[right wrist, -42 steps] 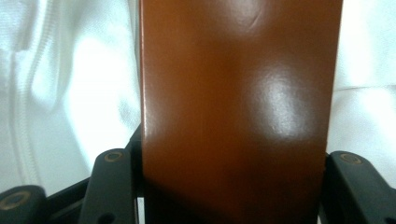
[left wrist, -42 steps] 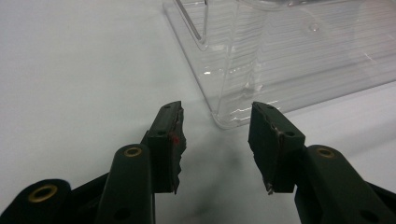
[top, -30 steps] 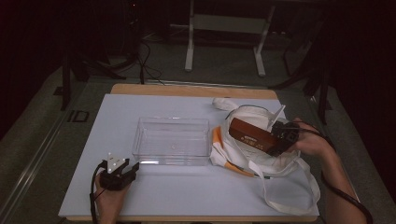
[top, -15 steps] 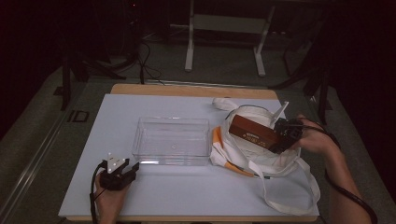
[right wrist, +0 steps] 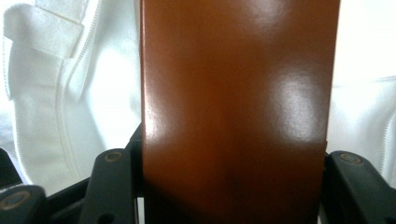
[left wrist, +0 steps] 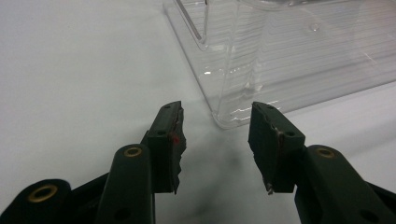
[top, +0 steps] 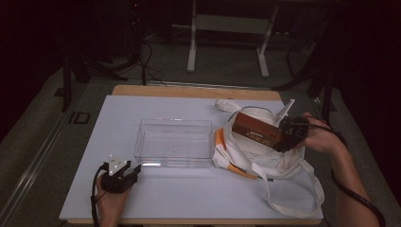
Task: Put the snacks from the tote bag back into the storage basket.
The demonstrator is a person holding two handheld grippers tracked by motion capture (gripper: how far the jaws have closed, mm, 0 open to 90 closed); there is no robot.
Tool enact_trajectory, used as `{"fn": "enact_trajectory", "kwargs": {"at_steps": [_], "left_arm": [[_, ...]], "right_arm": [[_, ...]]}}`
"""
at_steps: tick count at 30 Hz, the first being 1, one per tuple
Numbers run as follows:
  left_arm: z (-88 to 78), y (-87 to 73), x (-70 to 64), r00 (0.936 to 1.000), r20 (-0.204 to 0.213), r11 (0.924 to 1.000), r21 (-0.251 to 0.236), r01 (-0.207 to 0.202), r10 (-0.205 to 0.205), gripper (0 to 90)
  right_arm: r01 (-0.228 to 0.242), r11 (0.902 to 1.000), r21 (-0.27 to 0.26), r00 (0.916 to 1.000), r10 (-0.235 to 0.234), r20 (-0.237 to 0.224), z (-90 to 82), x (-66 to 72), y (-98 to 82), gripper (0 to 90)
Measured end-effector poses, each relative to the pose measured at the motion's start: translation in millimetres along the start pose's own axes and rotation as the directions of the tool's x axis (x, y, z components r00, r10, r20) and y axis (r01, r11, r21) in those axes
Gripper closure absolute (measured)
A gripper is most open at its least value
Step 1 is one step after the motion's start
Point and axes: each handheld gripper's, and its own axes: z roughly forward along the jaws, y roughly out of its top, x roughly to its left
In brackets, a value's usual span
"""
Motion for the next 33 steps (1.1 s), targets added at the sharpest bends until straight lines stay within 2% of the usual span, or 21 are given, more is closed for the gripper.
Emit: {"fn": "enact_trajectory", "kwargs": {"at_steps": [11, 19, 33], "left_arm": [[0.3, 0.0, 0.0, 1.0, 0.001, 1.0, 0.001, 0.0, 0.0, 55.2], [0.1, 0.0, 0.0, 1.0, 0.001, 1.0, 0.0, 0.0, 0.0, 55.2], [0.0, 0.0, 0.0, 1.0, 0.001, 1.0, 0.001, -0.001, 0.001, 55.2]], "right_arm": [[0.004, 0.9999, -0.015, 0.9999, -0.004, 0.012, -11.4, 0.3, 3.7, 43.1], [0.023, 0.9994, -0.026, 0.9997, -0.023, 0.01, -18.2, 2.7, 10.6, 43.1], [0.064, 0.9978, -0.016, 0.9979, -0.064, 0.015, -18.5, 8.5, 25.3, 43.1]]}}
